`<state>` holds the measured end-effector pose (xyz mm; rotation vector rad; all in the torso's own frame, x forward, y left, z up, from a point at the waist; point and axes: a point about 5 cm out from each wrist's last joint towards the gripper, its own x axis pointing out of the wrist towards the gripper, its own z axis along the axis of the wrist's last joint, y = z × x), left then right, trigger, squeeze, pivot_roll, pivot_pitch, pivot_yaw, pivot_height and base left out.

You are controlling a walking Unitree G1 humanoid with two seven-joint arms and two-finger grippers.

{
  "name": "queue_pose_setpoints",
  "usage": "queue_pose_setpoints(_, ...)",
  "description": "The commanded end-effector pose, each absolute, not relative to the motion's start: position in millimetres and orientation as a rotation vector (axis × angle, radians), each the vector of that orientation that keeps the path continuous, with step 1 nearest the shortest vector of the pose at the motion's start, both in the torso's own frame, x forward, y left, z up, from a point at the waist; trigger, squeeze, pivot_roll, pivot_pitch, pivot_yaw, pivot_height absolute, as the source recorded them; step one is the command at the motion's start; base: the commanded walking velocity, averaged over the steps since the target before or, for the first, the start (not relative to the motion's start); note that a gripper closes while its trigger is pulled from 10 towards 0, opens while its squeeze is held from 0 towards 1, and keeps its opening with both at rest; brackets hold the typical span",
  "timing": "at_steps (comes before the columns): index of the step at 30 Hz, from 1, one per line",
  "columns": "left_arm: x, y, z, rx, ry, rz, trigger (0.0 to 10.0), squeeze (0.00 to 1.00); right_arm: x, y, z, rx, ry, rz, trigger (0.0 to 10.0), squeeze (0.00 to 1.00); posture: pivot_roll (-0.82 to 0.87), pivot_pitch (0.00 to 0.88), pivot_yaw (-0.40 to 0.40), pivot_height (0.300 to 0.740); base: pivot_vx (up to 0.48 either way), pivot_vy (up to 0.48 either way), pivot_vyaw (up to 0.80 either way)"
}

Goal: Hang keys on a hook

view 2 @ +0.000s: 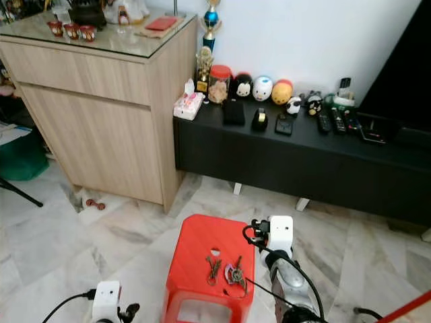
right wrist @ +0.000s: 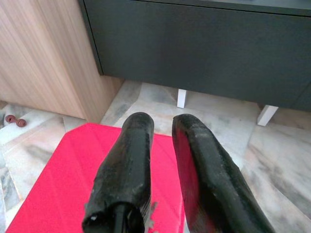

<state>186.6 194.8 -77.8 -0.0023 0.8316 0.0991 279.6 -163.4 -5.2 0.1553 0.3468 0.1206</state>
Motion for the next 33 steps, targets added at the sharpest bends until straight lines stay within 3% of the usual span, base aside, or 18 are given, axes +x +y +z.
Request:
queue_pose_setpoints(1, 183.7, 193.0, -79.5, -0.005, 0.838, 0.102, 10.0, 0.0, 280.9, -168.8, -3.5, 0.151, 0.344, 0.108, 10.0, 0.0, 0.02, 0.009, -0.125, 0.672, 0.0, 0.0, 0.0)
queue_pose_setpoints(7, 181.8, 193.9, -80.4, -0.01, 0.846, 0.108, 10.0, 0.0, 280.0, -167.4, -5.8, 0.13, 0.376, 0.142, 10.0, 0.0, 0.02, 0.017, -0.126, 0.672, 0.0, 0.0, 0.0)
queue_pose_setpoints(14, 180.3, 195.5, -81.1, -0.003, 0.86, 0.099, 10.0, 0.0, 279.5, -165.4, -5.2, 0.14, 0.362, 0.145, 10.0, 0.0, 0.02, 0.023, -0.119, 0.619, 0.0, 0.0, 0.0)
queue_pose_setpoints(19, 159.7, 204.8, -87.8, 0.004, 0.887, 0.1, 10.0, 0.0, 279.0, -164.6, -5.9, 0.136, 0.367, 0.144, 10.0, 0.0, 0.02, 0.027, -0.116, 0.619, 0.0, 0.0, 0.0)
queue_pose_setpoints(33, 153.2, 205.7, -90.1, 0.003, 0.899, 0.089, 10.0, 0.0, 276.6, -162.2, -9.6, 0.124, 0.413, 0.186, 10.0, 0.0, 0.03, 0.042, -0.113, 0.619, 0.0, 0.0, 0.0)
